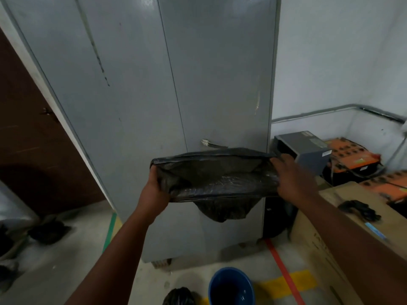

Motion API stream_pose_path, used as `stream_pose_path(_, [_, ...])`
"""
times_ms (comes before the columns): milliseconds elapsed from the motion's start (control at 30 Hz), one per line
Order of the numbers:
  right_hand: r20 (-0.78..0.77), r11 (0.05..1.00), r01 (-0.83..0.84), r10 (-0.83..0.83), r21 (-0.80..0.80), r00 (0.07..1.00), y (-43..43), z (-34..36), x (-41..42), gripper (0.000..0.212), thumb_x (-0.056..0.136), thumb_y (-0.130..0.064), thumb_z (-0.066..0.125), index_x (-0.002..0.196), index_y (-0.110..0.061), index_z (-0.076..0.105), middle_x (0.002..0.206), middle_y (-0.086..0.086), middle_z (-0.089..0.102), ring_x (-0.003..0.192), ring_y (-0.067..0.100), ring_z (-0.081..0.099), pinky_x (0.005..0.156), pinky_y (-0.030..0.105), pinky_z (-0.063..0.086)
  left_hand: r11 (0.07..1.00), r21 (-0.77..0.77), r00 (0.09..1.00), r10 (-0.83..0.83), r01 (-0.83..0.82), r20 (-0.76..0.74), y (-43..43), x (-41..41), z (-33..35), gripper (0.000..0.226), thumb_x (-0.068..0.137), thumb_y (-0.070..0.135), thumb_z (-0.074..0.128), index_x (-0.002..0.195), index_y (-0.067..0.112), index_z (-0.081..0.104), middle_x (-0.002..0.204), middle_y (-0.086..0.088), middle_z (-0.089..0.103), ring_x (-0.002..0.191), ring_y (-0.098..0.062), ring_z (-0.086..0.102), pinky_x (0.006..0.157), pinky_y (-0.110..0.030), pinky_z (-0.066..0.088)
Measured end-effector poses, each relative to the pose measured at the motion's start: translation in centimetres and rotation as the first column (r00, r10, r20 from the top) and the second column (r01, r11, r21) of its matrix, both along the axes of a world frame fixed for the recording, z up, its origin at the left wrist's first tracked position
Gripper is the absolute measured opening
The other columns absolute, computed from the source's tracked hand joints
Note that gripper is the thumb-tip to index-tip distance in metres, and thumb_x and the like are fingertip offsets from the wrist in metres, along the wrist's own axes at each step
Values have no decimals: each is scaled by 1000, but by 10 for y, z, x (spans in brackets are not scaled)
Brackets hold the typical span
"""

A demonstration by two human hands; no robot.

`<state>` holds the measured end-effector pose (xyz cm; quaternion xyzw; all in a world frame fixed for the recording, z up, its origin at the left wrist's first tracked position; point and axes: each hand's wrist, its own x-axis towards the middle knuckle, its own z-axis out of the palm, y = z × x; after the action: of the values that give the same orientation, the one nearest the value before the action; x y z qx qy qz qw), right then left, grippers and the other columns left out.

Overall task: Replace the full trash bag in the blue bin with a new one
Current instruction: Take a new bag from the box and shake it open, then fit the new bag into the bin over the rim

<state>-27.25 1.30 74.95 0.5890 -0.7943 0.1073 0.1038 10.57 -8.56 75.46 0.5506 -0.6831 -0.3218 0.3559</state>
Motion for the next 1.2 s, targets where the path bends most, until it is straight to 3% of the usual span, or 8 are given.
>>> stream_pose_path(133, [-68, 988, 58, -49, 142, 996, 6, -18, -4, 53, 77, -26, 66, 127, -24, 47, 115, 15, 59, 95, 35, 62, 71, 41, 55, 907, 384, 783, 107, 176, -612, 12, -12, -6, 48, 93, -13, 40, 125, 19, 54, 113, -10, 67, 94, -29, 69, 61, -35, 61])
stream_pose_path(267, [494, 994, 47, -89, 98, 865, 8, -27, -6, 47, 86, -11, 60, 132, -11, 48, 119, 19, 59, 101, 35, 61, 79, 36, 51, 756, 594, 423, 460, 274, -781, 7, -8, -25, 27, 72, -9, 36, 87, -7, 58, 80, -20, 63, 63, -31, 67, 50, -33, 59])
stream_pose_path(367, [995, 951, 299, -91, 74, 44, 7, -29, -1, 46, 90, 8, 46, 130, -13, 51, 119, 17, 54, 93, 32, 60, 64, 40, 56, 726, 606, 457, 441, 324, -773, 13, 1, -40, 21, 64, 8, 40, 55, 3, 59, 61, -12, 60, 58, -29, 61, 58, -32, 58])
stream_pose_path(433, [884, 916, 380, 67, 129, -463, 7, -38, -3, 45, 78, 17, 38, 109, -10, 56, 113, 20, 56, 91, 36, 60, 58, 45, 59, 743, 547, 600, 248, 386, -760, 20, 4, -48, 26, 77, 11, 50, 72, 2, 74, 77, -14, 73, 70, -30, 70, 65, -35, 60])
stream_pose_path(533, [703, 860, 466, 199, 208, -683, 3, -56, -3, 38, 67, 12, 40, 98, -3, 56, 115, 20, 58, 89, 37, 60, 60, 44, 57, 758, 464, 761, -65, 458, -645, 24, 7, -72, 50, 79, 3, 72, 126, 13, 61, 123, -17, 68, 110, -36, 67, 91, -50, 55])
stream_pose_path(667, [861, 929, 353, 87, 112, -501, 3, -81, 11, 25, 79, 2, 58, 103, -1, 64, 108, 23, 65, 81, 32, 69, 64, 35, 59, 820, 440, 872, -137, 366, -470, 29, 0, -102, 80, 73, -8, 74, 138, 30, 46, 129, -12, 60, 116, -34, 62, 84, -50, 59])
stream_pose_path(867, [929, 984, -7, -167, 179, 332, 10, -143, 39, 83, 71, 12, 69, 145, -16, 43, 140, 13, 53, 116, 29, 57, 88, 37, 52, 836, 438, 934, -225, 331, -277, 42, -25, -156, 103, 78, 15, 78, 153, 43, 13, 138, 0, 54, 120, -18, 58, 93, -46, 56])
stream_pose_path(1200, [869, 981, -58, -137, 186, 475, 18, -205, 81, 85, 74, 7, 63, 151, -15, 33, 149, 7, 45, 136, 21, 44, 101, 22, 34, 929, 346, 991, -132, 133, -26, 58, -56, -227, 98, 86, 16, 64, 158, 31, -1, 145, -6, 51, 127, -28, 54, 103, -36, 46])
